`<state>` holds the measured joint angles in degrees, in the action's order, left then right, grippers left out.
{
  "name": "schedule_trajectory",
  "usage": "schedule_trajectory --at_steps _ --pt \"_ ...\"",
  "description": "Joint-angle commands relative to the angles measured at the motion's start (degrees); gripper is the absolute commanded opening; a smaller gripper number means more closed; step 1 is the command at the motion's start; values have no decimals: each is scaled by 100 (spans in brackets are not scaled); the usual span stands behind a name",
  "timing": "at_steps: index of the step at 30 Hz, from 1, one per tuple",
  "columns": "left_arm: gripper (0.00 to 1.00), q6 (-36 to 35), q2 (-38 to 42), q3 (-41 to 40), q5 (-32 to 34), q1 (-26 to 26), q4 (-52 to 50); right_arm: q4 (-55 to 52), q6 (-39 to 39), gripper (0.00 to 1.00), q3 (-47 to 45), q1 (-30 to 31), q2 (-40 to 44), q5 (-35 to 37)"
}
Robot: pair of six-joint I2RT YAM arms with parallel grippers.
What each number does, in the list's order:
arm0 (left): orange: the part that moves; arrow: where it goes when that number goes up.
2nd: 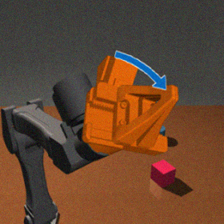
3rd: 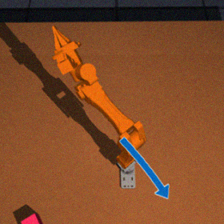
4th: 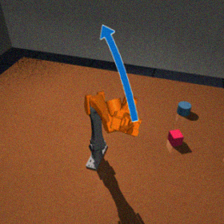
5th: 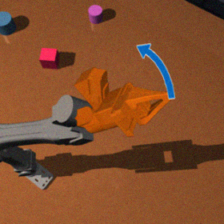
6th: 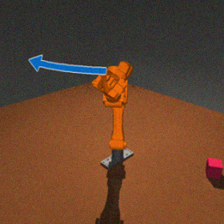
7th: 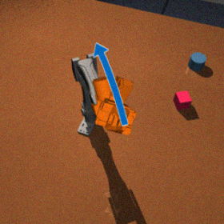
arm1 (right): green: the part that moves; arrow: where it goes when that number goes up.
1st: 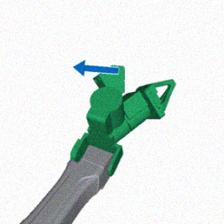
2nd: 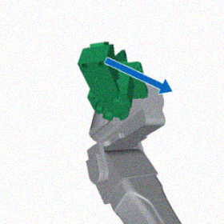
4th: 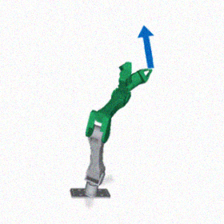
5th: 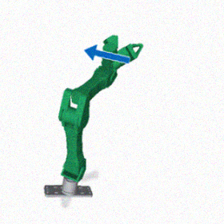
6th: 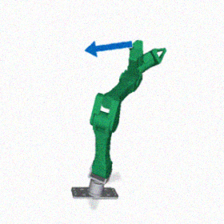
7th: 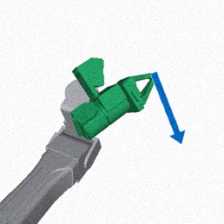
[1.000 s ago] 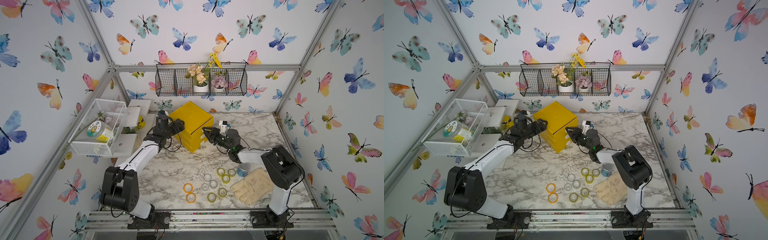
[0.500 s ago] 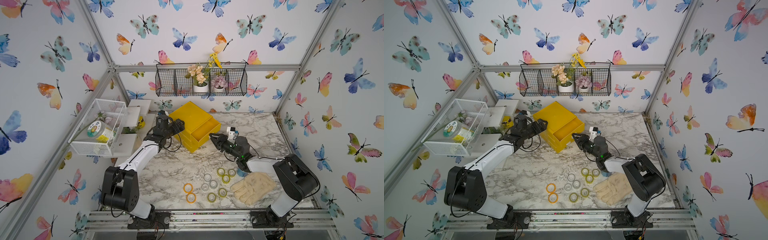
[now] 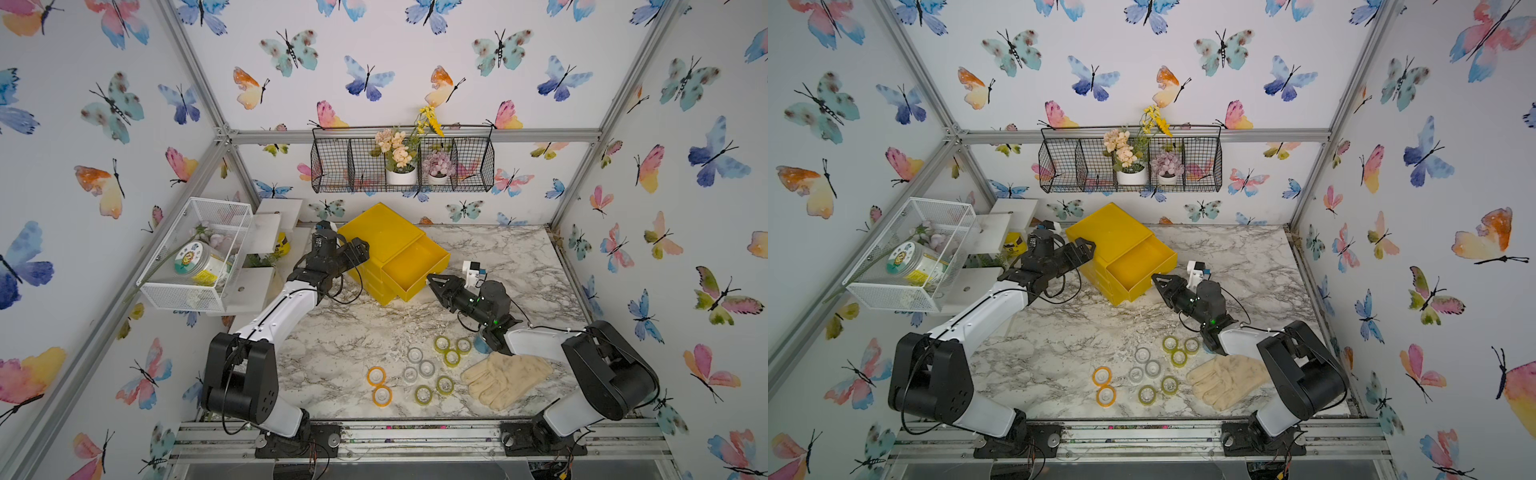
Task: Place the transparent tape into the drawer according to color
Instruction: Open the drawer in the storage box.
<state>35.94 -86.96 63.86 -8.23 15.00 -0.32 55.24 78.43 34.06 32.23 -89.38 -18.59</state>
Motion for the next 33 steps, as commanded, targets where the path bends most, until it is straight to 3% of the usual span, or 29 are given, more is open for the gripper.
schedule_trajectory --at_steps 1,10,16,20,25,29,33 --pt "89 -136 -52 81 94 -11 -188 -281 -223 36 -182 -41 152 191" --pt "90 -157 -7 92 96 -10 -198 -473 -354 38 -385 -85 507 396" --pt "97 -184 59 160 63 -11 -223 -502 -504 69 -289 -85 633 277" --pt "99 -184 211 255 109 -7 -324 -1012 -831 74 -225 -85 950 211" --pt "99 -167 556 381 145 7 -442 -2436 -1601 74 -63 -85 1628 308" --pt "99 -90 914 336 170 98 -524 -4243 -2666 74 441 -85 2015 340" --pt "99 -149 1340 115 346 412 -670 -5840 -3806 68 877 -85 2180 285"
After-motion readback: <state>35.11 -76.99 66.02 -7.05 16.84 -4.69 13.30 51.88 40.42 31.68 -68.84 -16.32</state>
